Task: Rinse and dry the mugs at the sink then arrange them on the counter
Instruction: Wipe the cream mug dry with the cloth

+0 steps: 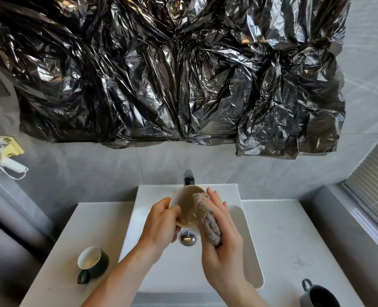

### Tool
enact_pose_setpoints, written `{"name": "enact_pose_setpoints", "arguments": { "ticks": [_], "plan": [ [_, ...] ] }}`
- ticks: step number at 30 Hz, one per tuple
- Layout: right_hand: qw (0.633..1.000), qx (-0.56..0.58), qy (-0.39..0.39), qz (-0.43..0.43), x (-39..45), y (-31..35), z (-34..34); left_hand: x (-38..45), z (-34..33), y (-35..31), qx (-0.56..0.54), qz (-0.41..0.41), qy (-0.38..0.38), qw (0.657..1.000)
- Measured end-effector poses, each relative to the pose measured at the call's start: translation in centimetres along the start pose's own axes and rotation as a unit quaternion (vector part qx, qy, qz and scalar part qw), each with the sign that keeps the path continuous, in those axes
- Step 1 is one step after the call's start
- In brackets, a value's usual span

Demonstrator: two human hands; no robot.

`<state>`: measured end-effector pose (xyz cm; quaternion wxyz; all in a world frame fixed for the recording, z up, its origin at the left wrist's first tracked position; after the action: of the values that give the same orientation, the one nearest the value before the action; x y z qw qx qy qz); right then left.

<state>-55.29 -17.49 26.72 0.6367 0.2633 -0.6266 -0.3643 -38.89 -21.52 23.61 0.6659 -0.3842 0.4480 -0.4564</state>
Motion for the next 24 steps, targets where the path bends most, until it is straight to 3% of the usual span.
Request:
{"name": "enact_pose_setpoints", "arguments": {
  "ticks": [3, 5, 8, 12, 16, 20, 24],
  "plan": [
    [0.977, 0.125, -0.024, -0.168, 0.9, -2.1, 0.6, 0.1, 0.3, -0.4, -0.011, -0.005, 0.018, 1.0],
    [0.955, 0.15, -0.029, -0.254, 1.4, -3.6, 0.9, 0.3, 0.8, -0.9, 0.021, -0.039, 0.024, 0.999],
    [0.944, 0.141, 0.019, -0.298, 2.1, -5.1, 1.0, 0.7, 1.1, -1.6, 0.055, -0.063, 0.039, 0.996],
    [0.91, 0.193, 0.086, -0.357, 1.5, -5.1, -0.4, 1.1, 1.4, -2.2, 0.026, -0.027, 0.041, 0.998],
    [0.881, 0.215, 0.023, -0.422, 0.7, -6.2, -0.5, 1.4, 1.4, -2.4, 0.033, -0.043, -0.008, 0.999],
    [0.836, 0.246, -0.058, -0.487, -0.1, -7.5, -0.3, -0.7, 1.1, -3.0, 0.043, -0.155, -0.101, 0.982],
    [0.827, 0.274, -0.063, -0.486, 0.1, -7.2, -0.9, -3.6, -1.8, -3.2, 0.12, -0.241, -0.103, 0.957]
  ]
}}
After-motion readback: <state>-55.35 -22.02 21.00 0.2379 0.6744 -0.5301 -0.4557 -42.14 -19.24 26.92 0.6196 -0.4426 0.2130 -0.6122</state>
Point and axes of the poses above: each hand's wrist, its own x-axis towards the middle knuckle, its own z-axis out of the back of the hand, y = z × x, the point moved 9 cm from there along x, towards the middle knuckle, and after that the axes turned 8 degrees about x, right-handed, at the moved point
